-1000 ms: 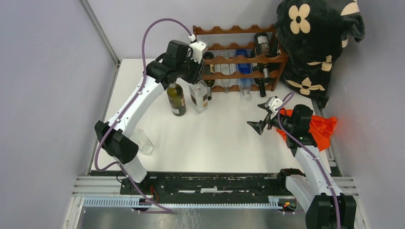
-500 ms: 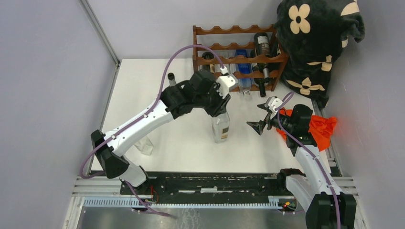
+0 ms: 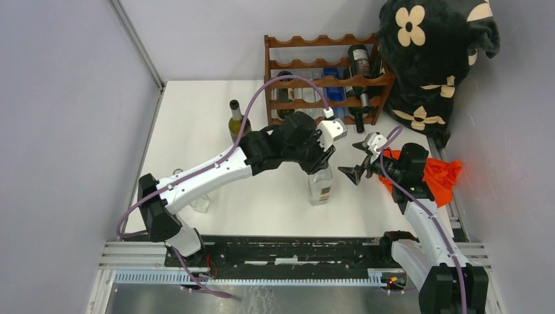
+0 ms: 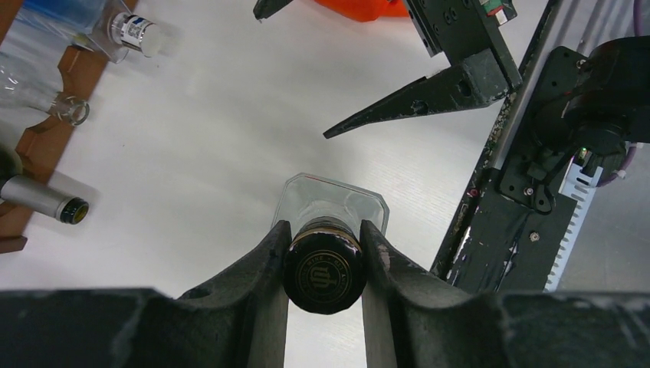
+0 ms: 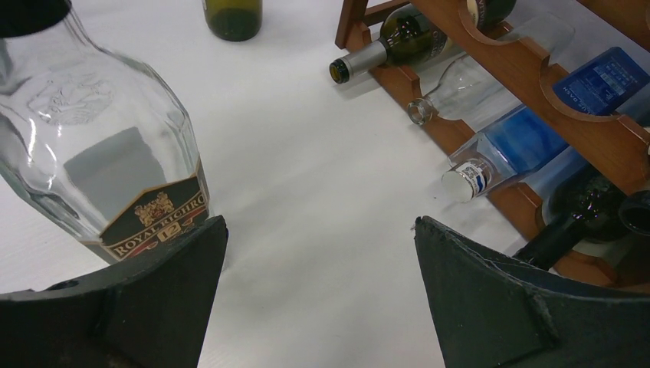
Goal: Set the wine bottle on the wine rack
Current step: Move the wine bottle to the center of the board.
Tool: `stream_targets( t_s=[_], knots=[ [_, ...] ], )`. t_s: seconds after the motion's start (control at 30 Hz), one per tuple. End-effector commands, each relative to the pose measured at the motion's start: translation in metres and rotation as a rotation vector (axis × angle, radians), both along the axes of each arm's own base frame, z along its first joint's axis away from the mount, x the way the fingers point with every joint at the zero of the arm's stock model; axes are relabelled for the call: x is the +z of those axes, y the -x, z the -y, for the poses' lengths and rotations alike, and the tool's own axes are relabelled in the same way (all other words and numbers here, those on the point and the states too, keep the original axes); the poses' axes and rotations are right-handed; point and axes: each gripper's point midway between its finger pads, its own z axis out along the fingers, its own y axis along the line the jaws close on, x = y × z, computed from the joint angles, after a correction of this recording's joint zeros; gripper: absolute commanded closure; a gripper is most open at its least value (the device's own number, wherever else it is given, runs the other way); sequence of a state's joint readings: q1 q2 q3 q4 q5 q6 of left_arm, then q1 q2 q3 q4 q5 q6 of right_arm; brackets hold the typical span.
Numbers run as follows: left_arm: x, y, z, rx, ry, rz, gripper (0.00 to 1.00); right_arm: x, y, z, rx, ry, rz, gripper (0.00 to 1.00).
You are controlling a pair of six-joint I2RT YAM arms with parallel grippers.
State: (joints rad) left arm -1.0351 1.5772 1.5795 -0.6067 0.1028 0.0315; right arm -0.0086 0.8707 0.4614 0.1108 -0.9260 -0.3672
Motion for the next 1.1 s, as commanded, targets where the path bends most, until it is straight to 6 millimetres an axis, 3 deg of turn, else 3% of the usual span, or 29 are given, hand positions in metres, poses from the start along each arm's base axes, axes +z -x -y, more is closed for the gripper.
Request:
stream_targets(
  t_s=[0.0, 0.17, 0.33, 0.57, 0.77, 0.83, 0.9, 1.07],
  knots=[
    [0.058, -0.011, 0.025, 0.023, 0.211, 0.077, 0.69, 0.013, -0.004, -0.001, 0.012, 0.008, 0.057, 0.02],
    [0.058, -0.010, 0.030, 0.024, 0.229, 0.058, 0.49, 0.012, -0.005, 0.000, 0.008, 0.017, 0.059, 0.02],
    [0.070, -0.012, 0.030, 0.051, 0.262, 0.064, 0.22, 0.011, -0.006, 0.001, 0.008, 0.028, 0.058, 0.02],
    [0.116, -0.008, 0.006, 0.080, 0.364, 0.156, 0.17, 0.009, -0.006, 0.001, 0.014, 0.042, 0.060, 0.02],
    [0.146, 0.018, -0.038, 0.083, 0.562, 0.245, 0.08, 0.008, -0.004, 0.000, 0.031, 0.053, 0.073, 0.02],
    [0.136, 0.026, -0.050, 0.086, 0.608, 0.237, 0.05, 0.006, -0.002, -0.001, 0.044, 0.057, 0.078, 0.02],
    [0.113, 0.033, -0.057, 0.089, 0.619, 0.210, 0.04, 0.005, -0.001, -0.002, 0.058, 0.062, 0.087, 0.02],
    [0.068, 0.042, -0.061, 0.107, 0.615, 0.109, 0.01, -0.002, 0.004, -0.004, 0.094, 0.083, 0.117, 0.02]
  ],
)
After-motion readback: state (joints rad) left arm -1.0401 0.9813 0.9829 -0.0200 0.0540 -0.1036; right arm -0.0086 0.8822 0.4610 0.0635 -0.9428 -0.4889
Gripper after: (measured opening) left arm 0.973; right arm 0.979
